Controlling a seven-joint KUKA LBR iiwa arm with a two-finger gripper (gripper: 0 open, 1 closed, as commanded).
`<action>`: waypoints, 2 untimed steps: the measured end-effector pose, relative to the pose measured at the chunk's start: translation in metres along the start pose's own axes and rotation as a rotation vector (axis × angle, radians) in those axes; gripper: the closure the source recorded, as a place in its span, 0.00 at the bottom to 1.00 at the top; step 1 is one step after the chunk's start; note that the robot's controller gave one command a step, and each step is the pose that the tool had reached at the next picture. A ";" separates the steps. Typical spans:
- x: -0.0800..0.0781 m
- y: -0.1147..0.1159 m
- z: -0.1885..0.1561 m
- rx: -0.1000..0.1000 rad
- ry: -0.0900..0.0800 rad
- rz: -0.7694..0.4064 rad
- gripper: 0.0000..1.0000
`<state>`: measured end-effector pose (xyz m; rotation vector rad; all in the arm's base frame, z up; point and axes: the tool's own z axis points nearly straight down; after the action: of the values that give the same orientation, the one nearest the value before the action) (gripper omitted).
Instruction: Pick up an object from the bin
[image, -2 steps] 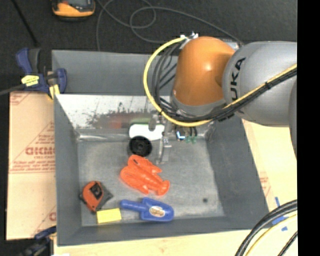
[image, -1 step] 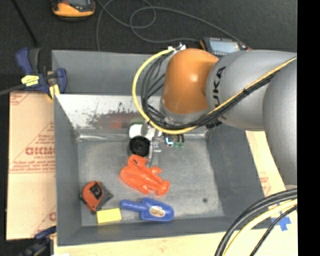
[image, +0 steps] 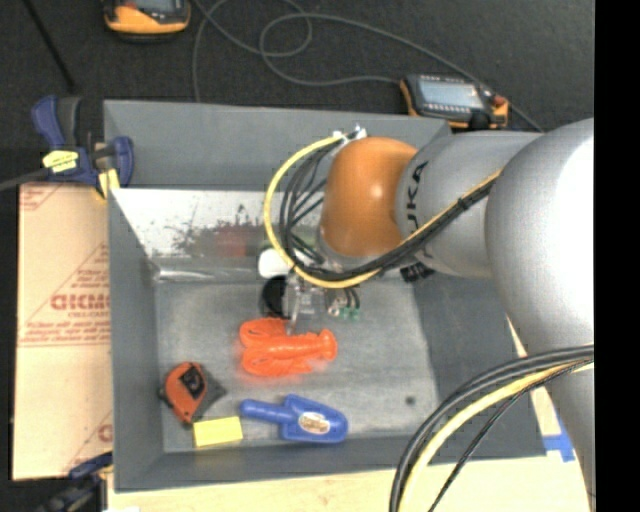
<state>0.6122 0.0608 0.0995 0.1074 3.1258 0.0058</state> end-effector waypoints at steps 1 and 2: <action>0.004 -0.001 0.004 0.003 0.013 0.000 0.00; 0.003 -0.001 0.004 0.003 0.011 0.001 0.00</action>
Offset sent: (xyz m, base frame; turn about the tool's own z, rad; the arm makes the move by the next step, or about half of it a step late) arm 0.0000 0.0000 0.0000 0.0000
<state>0.6092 0.0599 0.0957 0.1088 3.1372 0.0020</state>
